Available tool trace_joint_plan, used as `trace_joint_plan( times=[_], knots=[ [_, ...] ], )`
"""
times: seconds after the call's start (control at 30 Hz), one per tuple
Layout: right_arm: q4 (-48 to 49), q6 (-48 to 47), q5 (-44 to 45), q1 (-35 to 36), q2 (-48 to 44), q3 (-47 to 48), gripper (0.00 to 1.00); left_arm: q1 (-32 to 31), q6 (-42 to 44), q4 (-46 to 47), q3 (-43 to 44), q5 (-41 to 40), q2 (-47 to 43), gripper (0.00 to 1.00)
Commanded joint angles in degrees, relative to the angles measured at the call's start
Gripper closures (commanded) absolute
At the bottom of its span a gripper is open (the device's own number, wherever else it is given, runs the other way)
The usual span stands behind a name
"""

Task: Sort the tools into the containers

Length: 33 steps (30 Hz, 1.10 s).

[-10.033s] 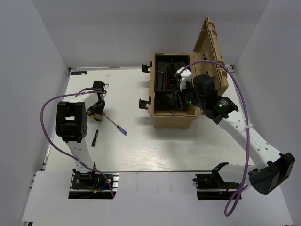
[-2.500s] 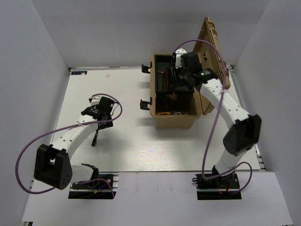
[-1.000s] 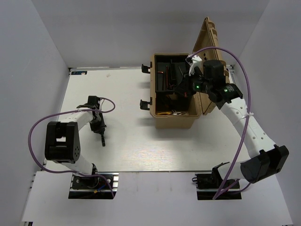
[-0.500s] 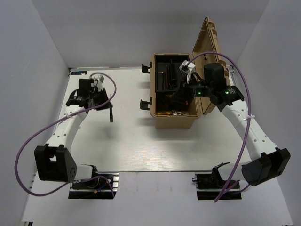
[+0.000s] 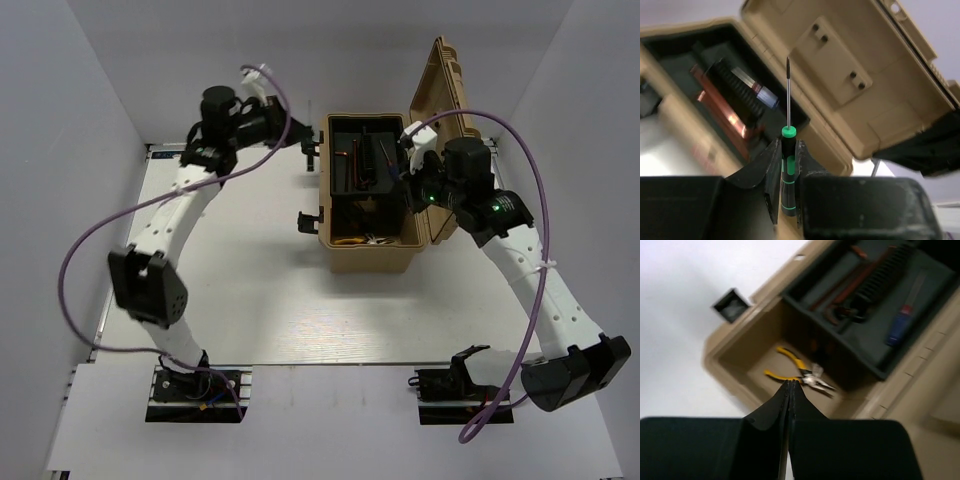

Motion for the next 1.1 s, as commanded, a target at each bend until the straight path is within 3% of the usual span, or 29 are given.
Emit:
trace_joint_plan(
  times=[0.0,0.1,0.23,0.43,0.57,0.93,0.97,1.0,1.07],
  knots=[
    [2.7,-1.6,10.8,-0.4,-1.9,-0.9,1.00,-4.9,-4.3,5.4,9.2,2.9,7.4,1.00],
    [2.5,-1.9,11.3,-0.4,-2.6,-1.8,1.00,-7.3,-4.3,3.1,23.0,1.0,17.0,1.00],
    [2.4,-2.2,12.1,-0.5,-3.2,-2.6,1.00,-9.8,-6.8,2.6,32.5,-1.9,26.3,1.00],
    [1.7,-2.5,12.3,-1.0,-4.2,-4.0,1.00,-12.6,-11.9,10.8,33.0,-6.8,33.2,1.00],
    [1.9,-2.2,12.3,-1.2,-4.8,-4.9,1.00,-13.9,-14.7,12.7,38.0,-8.1,38.9,1.00],
    [2.1,-1.8,11.6,-1.8,-5.7,-6.8,1.00,-15.5,-14.8,9.3,39.4,-11.7,44.4,0.99],
    [2.1,-1.9,11.5,-1.8,-5.6,-6.7,1.00,-15.5,-14.8,8.8,39.4,-11.7,44.4,0.94],
    [2.1,-1.9,11.5,-1.8,-5.8,-6.9,1.00,-15.5,-14.8,8.8,39.4,-11.7,44.4,0.81],
    [2.1,-1.9,11.3,-1.8,-5.7,-7.1,1.00,-15.5,-14.8,8.0,39.4,-11.7,44.4,0.70]
  ],
)
